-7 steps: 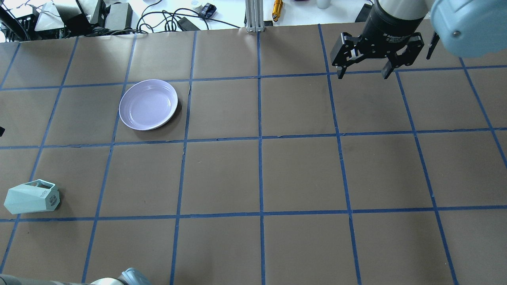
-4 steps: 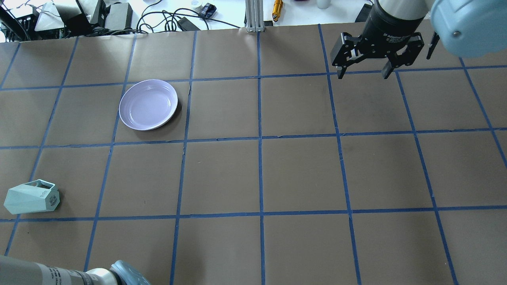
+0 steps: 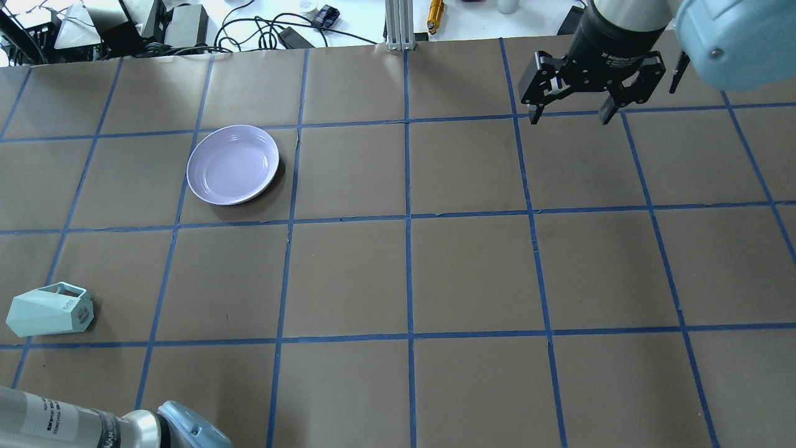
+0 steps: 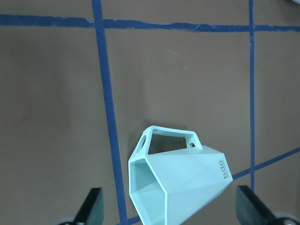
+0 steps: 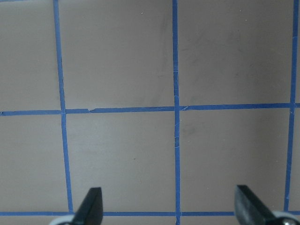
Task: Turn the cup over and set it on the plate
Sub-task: 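Grasp the mint-green cup with the left gripper and lift it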
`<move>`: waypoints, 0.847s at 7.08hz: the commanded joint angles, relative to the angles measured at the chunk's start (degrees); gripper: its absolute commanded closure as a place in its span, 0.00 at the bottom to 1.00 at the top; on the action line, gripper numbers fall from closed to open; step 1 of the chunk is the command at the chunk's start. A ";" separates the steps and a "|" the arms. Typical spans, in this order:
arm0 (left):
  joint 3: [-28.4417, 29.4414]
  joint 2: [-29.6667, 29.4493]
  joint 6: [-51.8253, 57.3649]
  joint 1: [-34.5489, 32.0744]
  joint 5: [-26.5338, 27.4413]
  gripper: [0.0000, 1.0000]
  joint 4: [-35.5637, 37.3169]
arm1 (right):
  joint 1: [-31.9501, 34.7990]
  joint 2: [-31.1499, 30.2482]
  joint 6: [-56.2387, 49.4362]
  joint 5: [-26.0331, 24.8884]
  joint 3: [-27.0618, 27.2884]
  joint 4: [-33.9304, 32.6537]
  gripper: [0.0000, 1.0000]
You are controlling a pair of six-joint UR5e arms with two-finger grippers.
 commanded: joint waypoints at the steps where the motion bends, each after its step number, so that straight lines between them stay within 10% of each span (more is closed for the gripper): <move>1: 0.37 -3.84 3.45 2.69 -2.24 0.00 -6.39 | 0.00 0.00 0.00 0.05 0.00 -0.02 0.00; 4: 0.20 -6.92 6.53 3.40 -3.30 0.00 -14.85 | 0.00 0.00 0.00 0.05 0.00 -0.02 0.00; 6: 0.29 -7.63 9.43 3.31 -3.92 0.36 -18.48 | 0.00 0.00 -0.08 0.05 0.00 -0.02 0.00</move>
